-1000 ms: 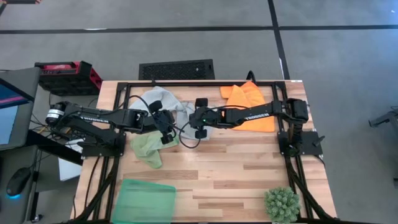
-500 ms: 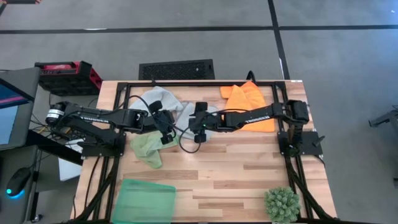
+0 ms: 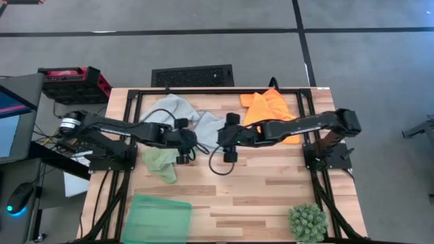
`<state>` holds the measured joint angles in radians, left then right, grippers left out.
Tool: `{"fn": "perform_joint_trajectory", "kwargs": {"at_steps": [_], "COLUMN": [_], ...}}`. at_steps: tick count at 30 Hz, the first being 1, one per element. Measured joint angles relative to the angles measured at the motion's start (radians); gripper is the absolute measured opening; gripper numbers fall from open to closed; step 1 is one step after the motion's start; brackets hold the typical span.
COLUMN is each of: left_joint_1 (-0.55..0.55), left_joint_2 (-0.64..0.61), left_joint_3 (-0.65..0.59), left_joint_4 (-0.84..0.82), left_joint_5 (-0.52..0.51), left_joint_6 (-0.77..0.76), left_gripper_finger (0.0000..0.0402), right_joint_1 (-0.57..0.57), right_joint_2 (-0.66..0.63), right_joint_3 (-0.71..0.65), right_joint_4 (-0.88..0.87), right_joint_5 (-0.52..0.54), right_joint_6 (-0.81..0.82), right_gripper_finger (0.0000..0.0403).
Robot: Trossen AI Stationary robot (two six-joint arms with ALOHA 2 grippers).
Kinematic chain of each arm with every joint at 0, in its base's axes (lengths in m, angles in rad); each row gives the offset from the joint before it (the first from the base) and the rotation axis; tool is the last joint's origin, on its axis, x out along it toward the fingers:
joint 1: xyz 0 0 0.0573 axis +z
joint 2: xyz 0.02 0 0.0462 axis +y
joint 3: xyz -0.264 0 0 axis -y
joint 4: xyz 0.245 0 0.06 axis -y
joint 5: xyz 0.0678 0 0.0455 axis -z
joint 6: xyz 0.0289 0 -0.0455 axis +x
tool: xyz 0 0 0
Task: Fold microfiber towels
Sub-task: Put the bottom gray microfiber cloth into the green bin
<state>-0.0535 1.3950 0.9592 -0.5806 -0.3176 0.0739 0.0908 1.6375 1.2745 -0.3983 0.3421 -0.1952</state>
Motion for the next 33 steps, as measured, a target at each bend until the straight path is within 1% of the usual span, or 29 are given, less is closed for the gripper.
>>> {"fn": "perform_joint_trajectory", "kwargs": {"at_steps": [4, 9, 12, 22, 24, 27, 29, 33], "left_joint_1": [-0.013, -0.014, -0.014, -0.004, -0.002, 0.001, 0.009, 0.03], "left_joint_2": [0.109, 0.226, 0.273, 0.351, 0.373, 0.375, 0.374, 0.374], "left_joint_3": [0.0, 0.001, 0.001, 0.001, 0.002, 0.003, 0.007, 0.007], "left_joint_4": [0.07, 0.186, 0.222, 0.307, 0.356, 0.367, 0.371, 0.375], "left_joint_5": [0.01, 0.02, 0.013, -0.004, -0.035, -0.09, -0.08, -0.027], "left_joint_6": [0.067, 0.093, 0.102, 0.143, 0.155, 0.164, 0.163, 0.154], "left_gripper_finger": [0.0152, 0.0152, 0.0152, 0.0152, 0.0152, 0.0152, 0.0152, 0.0152], "right_joint_1": [0.028, 0.059, 0.073, 0.085, 0.085, 0.086, 0.085, 0.084], "right_joint_2": [-0.073, -0.123, -0.137, -0.141, -0.141, -0.141, -0.141, -0.141], "right_joint_3": [-0.001, -0.001, -0.001, -0.002, -0.002, -0.001, -0.002, -0.002], "right_joint_4": [-0.067, -0.1, -0.12, -0.147, -0.147, -0.144, -0.149, -0.148], "right_joint_5": [0.0, 0.0, 0.0, 0.0, 0.0, 0.0, 0.0, 0.0], "right_joint_6": [0.043, 0.049, 0.053, 0.065, 0.065, 0.066, 0.065, 0.065], "right_gripper_finger": [0.024, 0.024, 0.024, 0.024, 0.024, 0.024, 0.024, 0.024]}}
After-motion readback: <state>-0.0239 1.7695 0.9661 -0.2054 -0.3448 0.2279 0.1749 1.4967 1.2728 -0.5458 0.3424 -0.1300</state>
